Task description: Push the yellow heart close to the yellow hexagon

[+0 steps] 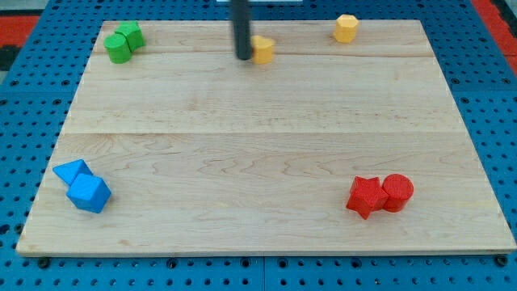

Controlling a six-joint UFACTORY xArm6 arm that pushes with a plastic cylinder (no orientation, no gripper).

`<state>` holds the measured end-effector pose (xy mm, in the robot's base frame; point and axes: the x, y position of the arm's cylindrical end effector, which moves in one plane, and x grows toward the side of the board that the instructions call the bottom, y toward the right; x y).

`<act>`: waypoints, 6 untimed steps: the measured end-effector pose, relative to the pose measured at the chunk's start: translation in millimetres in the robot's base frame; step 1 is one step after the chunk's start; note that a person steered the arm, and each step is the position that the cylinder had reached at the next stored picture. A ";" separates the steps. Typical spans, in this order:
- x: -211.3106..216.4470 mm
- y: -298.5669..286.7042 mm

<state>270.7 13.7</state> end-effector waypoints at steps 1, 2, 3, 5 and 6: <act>-2.1 87.6; -3.5 97.8; 10.5 12.5; -41.0 25.8; -41.2 76.7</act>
